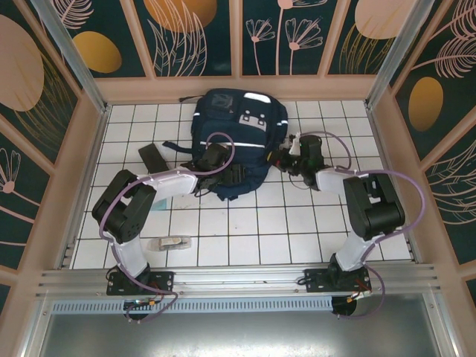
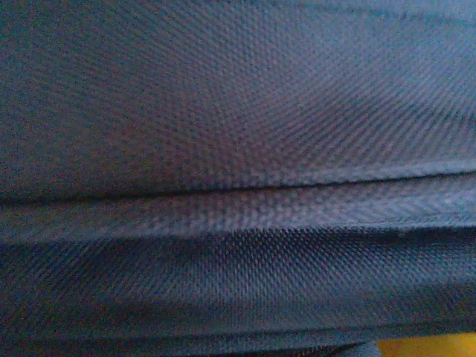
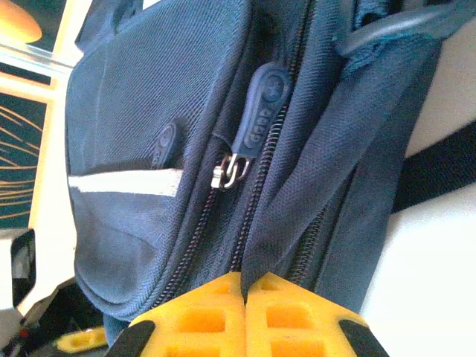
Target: Pack the student bag
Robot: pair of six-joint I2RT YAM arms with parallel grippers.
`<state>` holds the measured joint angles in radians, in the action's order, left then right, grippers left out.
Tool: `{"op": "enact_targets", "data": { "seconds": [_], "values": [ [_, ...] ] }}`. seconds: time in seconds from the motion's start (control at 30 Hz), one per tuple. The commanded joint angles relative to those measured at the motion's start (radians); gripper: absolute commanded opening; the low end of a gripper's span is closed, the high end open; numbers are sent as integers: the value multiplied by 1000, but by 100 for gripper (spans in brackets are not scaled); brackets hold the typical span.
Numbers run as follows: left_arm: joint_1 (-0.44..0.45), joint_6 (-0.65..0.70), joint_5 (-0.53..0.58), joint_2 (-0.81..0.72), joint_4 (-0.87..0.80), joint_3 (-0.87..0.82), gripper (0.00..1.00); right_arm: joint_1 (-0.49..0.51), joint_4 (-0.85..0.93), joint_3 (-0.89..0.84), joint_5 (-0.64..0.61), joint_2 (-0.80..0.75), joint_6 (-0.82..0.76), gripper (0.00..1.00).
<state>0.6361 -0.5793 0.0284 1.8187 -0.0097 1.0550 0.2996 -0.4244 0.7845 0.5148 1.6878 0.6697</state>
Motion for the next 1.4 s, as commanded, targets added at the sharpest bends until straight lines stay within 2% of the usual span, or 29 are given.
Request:
{"op": "enact_targets", "data": {
  "seconds": [0.0,0.13,0.37,0.57,0.73,0.8,0.97,1.17,1.37],
  "values": [
    [-42,19,105,-42,-36,38,86,59,-66,-57,-19,-70,21,0],
    [-41,-24,37,-140,-106,43,86,113,-61,-61,-103,-58,11,0],
    [-26,-101,-62,-193,-165,31,79,128,-78,-46,-102,-36,29,0],
    [35,-99,-64,-210,-124,33,74,130,-69,-33,-112,-28,46,0],
    [49,-38,-50,-146,-157,85,71,137,-70,-18,-98,-16,54,0],
    [49,-16,-53,-120,-170,106,68,139,-62,-15,-98,-16,52,0],
    [50,6,-65,-55,-207,134,53,138,-53,-13,-105,-19,51,0],
    [49,3,-49,-41,-230,104,47,138,-54,-9,-108,-16,51,0],
    [49,-28,-79,-75,-260,70,50,133,-50,-8,-114,-11,48,0]
  ]
}}
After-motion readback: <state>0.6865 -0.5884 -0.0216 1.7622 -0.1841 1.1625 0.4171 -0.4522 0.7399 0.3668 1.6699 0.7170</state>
